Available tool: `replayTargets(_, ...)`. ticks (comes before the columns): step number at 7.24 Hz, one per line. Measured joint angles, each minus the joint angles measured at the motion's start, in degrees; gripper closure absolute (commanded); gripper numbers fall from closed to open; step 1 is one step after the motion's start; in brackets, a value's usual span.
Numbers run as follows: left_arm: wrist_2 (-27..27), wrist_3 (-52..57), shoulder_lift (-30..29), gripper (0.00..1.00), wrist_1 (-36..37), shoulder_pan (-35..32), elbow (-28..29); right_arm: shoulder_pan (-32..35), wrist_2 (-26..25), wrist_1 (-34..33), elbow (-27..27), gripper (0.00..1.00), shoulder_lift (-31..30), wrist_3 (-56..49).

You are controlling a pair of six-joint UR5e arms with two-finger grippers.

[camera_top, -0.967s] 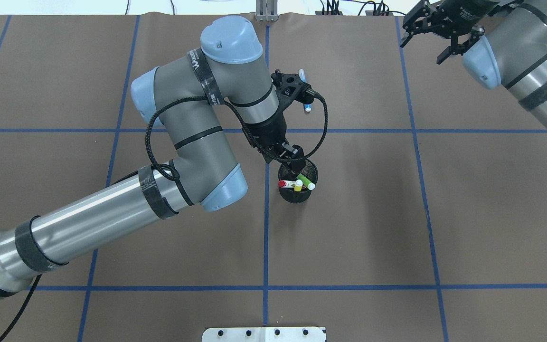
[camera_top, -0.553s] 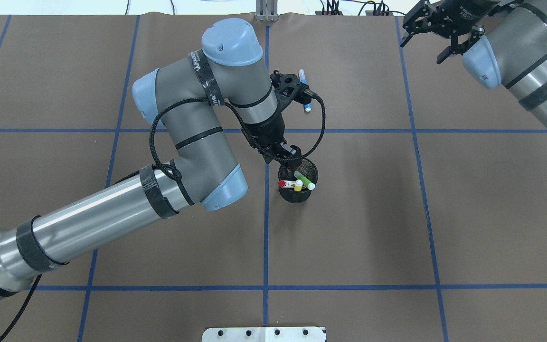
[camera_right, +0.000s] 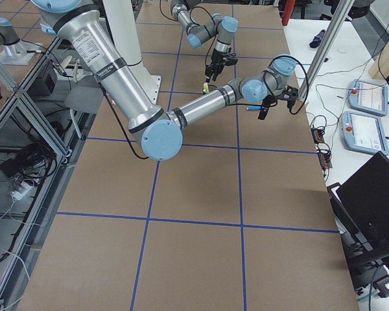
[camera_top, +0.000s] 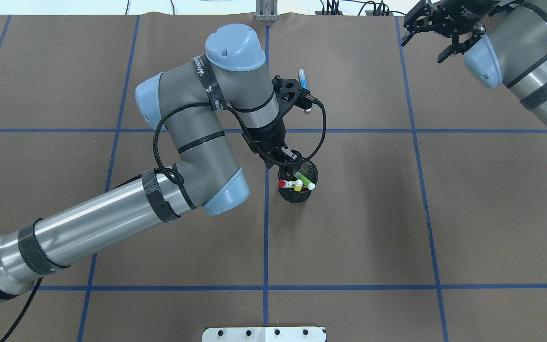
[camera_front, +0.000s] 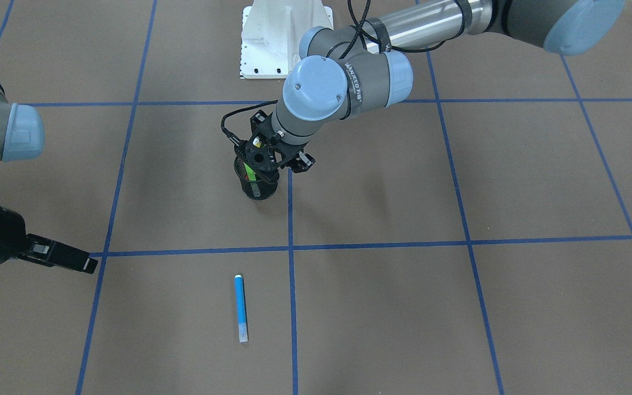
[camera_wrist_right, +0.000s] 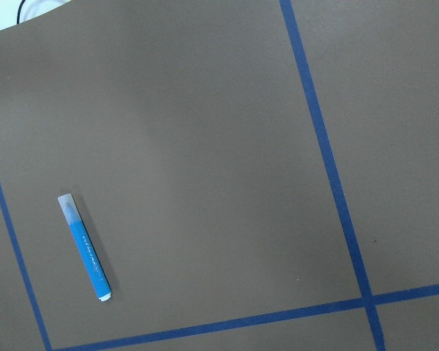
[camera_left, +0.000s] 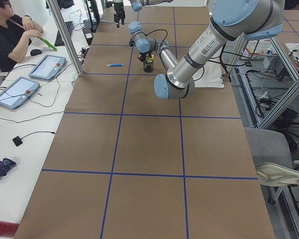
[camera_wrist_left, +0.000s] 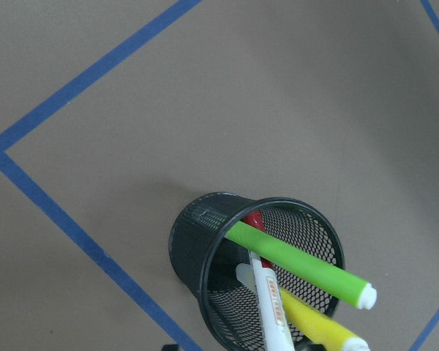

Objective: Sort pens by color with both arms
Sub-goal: 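Lower the left gripper onto the red-capped white marker and close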

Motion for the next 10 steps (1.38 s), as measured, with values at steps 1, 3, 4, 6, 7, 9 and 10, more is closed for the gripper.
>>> replayTargets(1, 0.0, -0.3, -0.1, 0.38, 0.1, 0.2, -0.1, 0.0, 0.0, 0.0, 0.0, 0.0, 0.0, 0.0)
replayTargets(3, 0.0, -0.8, -0.3, 0.45, 0.6, 0.9, -0.2, 0.1, 0.0, 0.0, 0.1, 0.0, -0.2, 0.0)
replayTargets(4, 0.0, -1.1, -0.4, 0.47, 1.5, 1.0, -0.3, 0.2, 0.0, 0.0, 0.1, 0.0, -0.2, 0.0)
replayTargets(6, 0.0, -1.4, -0.3, 0.48, 2.4, 1.2, -0.5, 0.2, 0.0, 0.1, 0.2, 0.0, -0.4, 0.0)
replayTargets(7, 0.0, -1.4, -0.2, 0.5, 2.5, 1.3, -0.5, 0.3, 0.0, 0.1, 0.2, 0.0, -0.4, 0.0)
replayTargets(9, 0.0, -1.4, -0.1, 0.57, 2.5, 1.3, -0.4, 0.3, 0.0, 0.1, 0.2, 0.0, -0.5, 0.0)
replayTargets(10, 0.0, -1.4, -0.1, 0.62, 2.6, 1.4, -0.4, 0.3, 0.0, 0.1, 0.2, 0.0, -0.5, -0.1)
